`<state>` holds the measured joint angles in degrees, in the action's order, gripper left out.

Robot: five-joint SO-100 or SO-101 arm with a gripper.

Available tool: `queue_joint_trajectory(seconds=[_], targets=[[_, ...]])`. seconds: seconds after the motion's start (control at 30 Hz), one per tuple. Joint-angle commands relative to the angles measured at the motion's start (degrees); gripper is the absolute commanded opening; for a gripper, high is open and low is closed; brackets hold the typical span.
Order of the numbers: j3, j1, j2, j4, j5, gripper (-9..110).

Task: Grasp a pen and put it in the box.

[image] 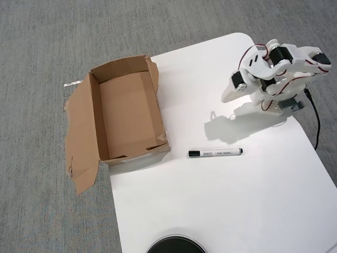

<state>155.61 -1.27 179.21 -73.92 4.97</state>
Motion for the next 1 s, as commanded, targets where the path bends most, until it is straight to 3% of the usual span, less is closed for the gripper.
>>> queue_joint_trajectory(seconds=[0.0,0.73,0.97], targets=[[-8.1,0.2,-6.2,0.6,0.0,1],[-45.2,0.5,-44.1,-0.2,-0.2,1],[-50.8,6.4,-54.1,0.6,-0.2,1]])
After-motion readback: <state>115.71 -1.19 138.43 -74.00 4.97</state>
